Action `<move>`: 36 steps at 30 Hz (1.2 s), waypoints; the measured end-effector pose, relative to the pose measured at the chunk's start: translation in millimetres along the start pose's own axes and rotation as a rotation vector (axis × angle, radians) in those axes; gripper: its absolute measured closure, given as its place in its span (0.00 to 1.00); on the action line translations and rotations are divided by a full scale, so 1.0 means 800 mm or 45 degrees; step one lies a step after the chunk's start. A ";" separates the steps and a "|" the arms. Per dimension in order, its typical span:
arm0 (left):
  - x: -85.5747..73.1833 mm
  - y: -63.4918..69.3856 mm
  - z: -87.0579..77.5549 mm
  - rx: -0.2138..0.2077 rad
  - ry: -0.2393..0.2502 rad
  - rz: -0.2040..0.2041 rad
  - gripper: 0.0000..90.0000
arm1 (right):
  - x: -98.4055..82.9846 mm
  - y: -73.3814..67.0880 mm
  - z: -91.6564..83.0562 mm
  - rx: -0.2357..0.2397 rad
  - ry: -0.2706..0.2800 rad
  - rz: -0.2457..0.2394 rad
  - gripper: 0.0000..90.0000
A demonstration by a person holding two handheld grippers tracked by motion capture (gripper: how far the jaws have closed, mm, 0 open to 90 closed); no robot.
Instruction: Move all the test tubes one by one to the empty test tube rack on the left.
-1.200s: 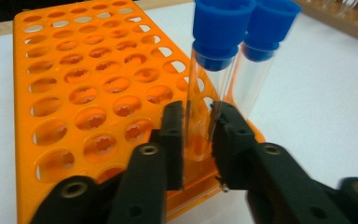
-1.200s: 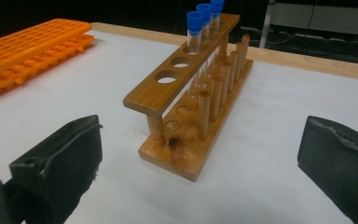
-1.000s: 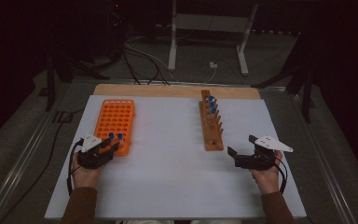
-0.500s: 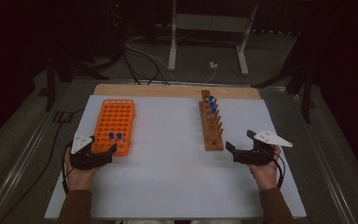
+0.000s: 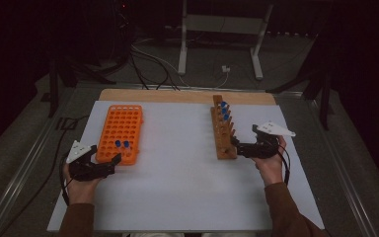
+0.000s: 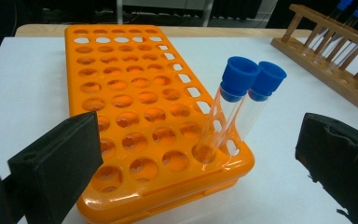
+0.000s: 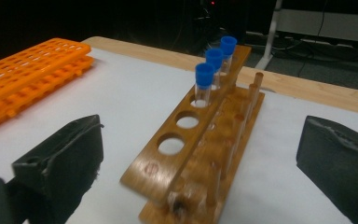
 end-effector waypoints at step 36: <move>-0.003 0.010 0.007 0.037 -0.042 0.072 0.01 | 0.001 -0.005 0.109 -0.097 -0.113 -0.036 0.84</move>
Point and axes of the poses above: each handheld gripper's, and its own axes: z roughly forward along the jaws, x roughly out of its top, y roughly to its right, the point moved 10 cm from there along z, roughly forward along the jaws, and after that the axes turned 8 degrees about -x, right-handed, at the moved point
